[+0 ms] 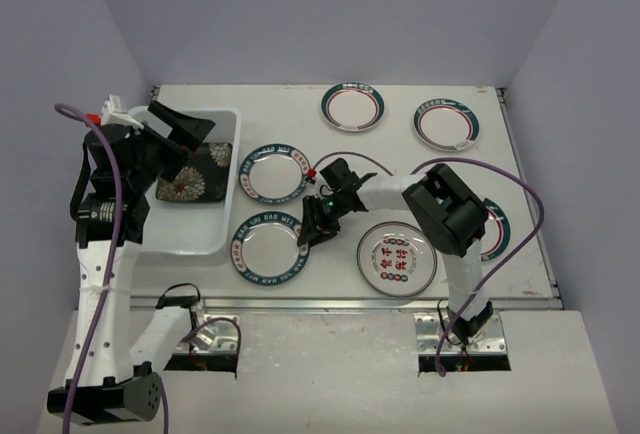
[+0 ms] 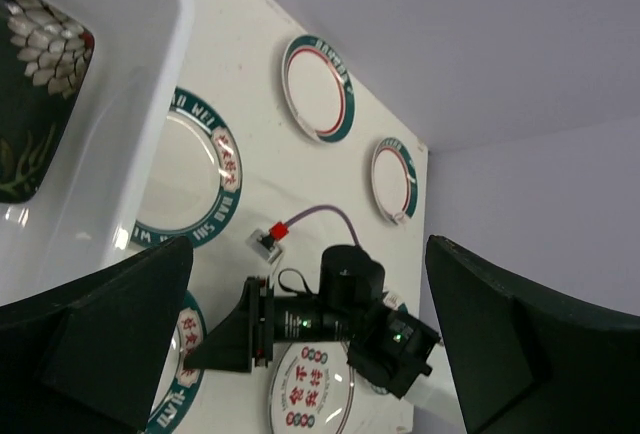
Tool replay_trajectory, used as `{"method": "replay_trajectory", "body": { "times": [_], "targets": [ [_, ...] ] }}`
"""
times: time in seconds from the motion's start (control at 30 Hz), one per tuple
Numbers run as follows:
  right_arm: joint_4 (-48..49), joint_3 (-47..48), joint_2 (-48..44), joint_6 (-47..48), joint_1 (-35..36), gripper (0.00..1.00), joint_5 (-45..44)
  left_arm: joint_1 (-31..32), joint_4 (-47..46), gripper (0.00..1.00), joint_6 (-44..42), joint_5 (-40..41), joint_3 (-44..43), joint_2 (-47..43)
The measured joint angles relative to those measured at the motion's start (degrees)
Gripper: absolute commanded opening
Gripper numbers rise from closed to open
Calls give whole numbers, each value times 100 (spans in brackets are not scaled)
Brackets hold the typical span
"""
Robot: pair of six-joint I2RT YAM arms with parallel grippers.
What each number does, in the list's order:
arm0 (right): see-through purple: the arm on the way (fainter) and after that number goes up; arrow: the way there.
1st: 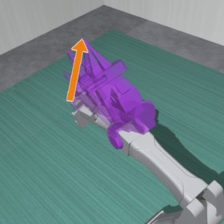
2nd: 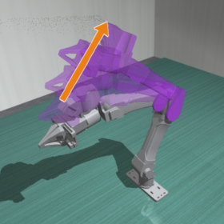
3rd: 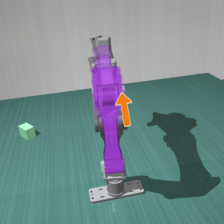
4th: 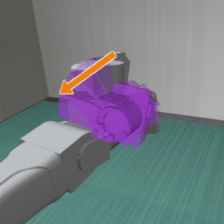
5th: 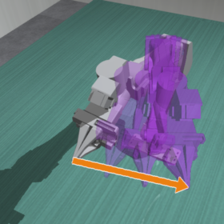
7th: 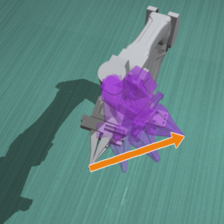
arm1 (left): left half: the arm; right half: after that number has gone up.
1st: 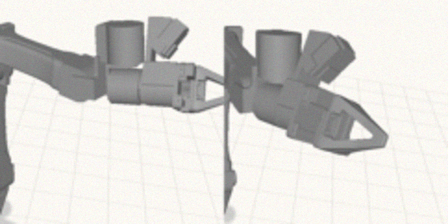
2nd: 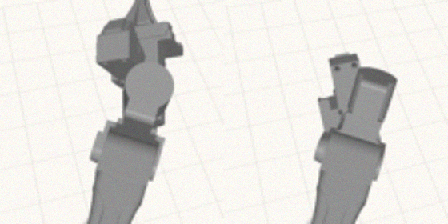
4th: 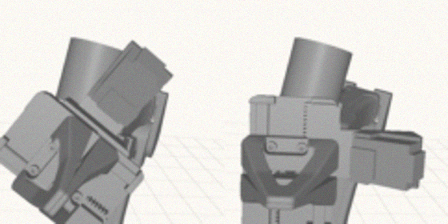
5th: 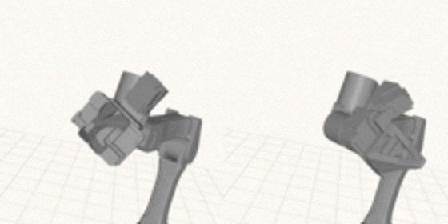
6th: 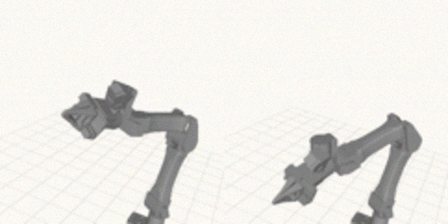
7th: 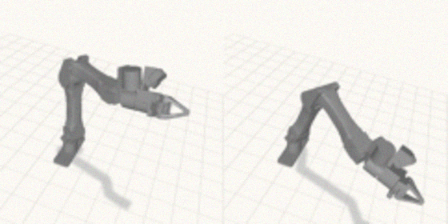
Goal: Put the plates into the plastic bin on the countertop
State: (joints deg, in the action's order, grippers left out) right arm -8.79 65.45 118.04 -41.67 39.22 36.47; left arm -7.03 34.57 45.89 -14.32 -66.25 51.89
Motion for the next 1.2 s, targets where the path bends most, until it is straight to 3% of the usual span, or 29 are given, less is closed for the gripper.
{"method": "replay_trajectory", "body": {
  "times": [0.07,0.1,0.3,0.53,0.73,0.87,0.9,1.13,1.2],
  "targets": [
    [384,-131,113,-169,2,10,57,143,27,100,-78,-107,304,-58],
    [607,-241,146,-294,0,2,129,193,78,100,-118,-137,417,-58],
    [1637,-961,-100,-837,-7,0,225,372,480,100,-466,-140,615,181],
    [232,-1244,-1619,-549,-230,0,-338,597,582,100,-1020,-561,205,422],
    [-791,-867,-2751,-233,-1429,0,125,828,306,100,-1302,-1643,234,804],
    [-1106,-321,-3066,-199,-1731,0,597,940,-60,96,-1438,-2488,299,1015],
    [-1103,-212,-3131,-225,-1727,0,749,966,-127,92,-1458,-2619,308,1056],
    [-920,135,-3286,-629,-1625,0,1416,1026,-523,13,-1475,-3139,351,1325],
    [-920,205,-3275,-721,-1626,0,1467,1038,-575,1,-1461,-3193,366,1401]
  ]
}}
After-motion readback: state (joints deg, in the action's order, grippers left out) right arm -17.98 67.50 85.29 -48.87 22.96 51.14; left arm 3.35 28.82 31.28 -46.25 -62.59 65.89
